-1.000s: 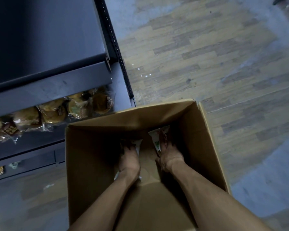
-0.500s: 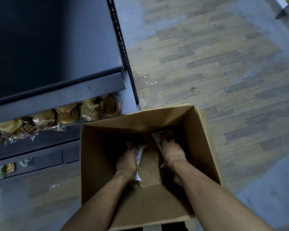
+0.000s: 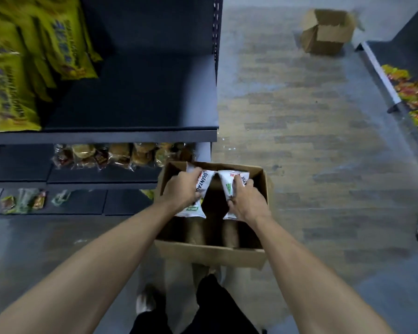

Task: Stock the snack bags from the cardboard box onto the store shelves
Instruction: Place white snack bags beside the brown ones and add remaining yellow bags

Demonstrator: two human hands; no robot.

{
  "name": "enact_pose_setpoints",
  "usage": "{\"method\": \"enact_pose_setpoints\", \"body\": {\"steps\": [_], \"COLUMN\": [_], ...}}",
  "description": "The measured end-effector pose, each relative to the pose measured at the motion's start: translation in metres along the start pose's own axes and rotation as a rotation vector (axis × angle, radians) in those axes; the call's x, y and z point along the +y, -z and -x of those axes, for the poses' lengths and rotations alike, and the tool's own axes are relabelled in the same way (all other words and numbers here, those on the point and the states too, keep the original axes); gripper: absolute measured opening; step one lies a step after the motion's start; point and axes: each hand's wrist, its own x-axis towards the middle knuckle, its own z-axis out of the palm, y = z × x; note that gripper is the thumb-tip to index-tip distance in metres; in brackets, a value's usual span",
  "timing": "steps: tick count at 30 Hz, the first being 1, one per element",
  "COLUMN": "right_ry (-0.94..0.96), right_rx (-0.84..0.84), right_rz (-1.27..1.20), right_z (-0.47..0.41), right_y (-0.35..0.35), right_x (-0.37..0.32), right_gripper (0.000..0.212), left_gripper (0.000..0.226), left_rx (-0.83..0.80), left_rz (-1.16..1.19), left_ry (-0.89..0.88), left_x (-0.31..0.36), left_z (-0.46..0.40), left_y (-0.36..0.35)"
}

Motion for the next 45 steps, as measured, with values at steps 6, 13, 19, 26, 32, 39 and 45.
{"method": "enact_pose_setpoints", "body": {"steps": [6,13,19,26,32,39,45], "right_ry": [0.046,0.169,0.303,0.345,0.332,0.366,0.396], "right_rx": [0.148,0.262,0.452,0.599,0.758,0.854,0.881], "right_rz": [0.03,-0.009,-0.024,-0.031,0.003,-0.099,-0.13], "right_z": [0.032,0.079,0.124,0.164,0.172,0.138,0.081], "right_y": [0.063,0.114,0.159,0.254,0.337,0.409,0.434], "right_x": [-0.044,-0.137,-0.243,-0.301,-0.297,-0.278,-0.266], "right_gripper": [0.057,0.058,0.053,0.055,0.057,0.051,0.051], "left_gripper": [0.059,0.064,0.062,0.062,0.063,0.058,0.067], "left_rx": [0.103,0.299,0.509,0.73,0.855,0.949,1.025], "left_rz": [-0.079,-0.046,-0.057,-0.076,-0.162,-0.132,-0.214], "left_ry": [-0.078,-0.127,-0.113,-0.2,-0.241,-0.22,-0.119], "left_x": [-0.007,-0.069,-0.124,-0.105,-0.049,0.009,0.028], "left_z": [0.035,0.12,0.173,0.196,0.189,0.144,0.082], "left_y": [0.072,0.159,0.24,0.337,0.395,0.449,0.466]}}
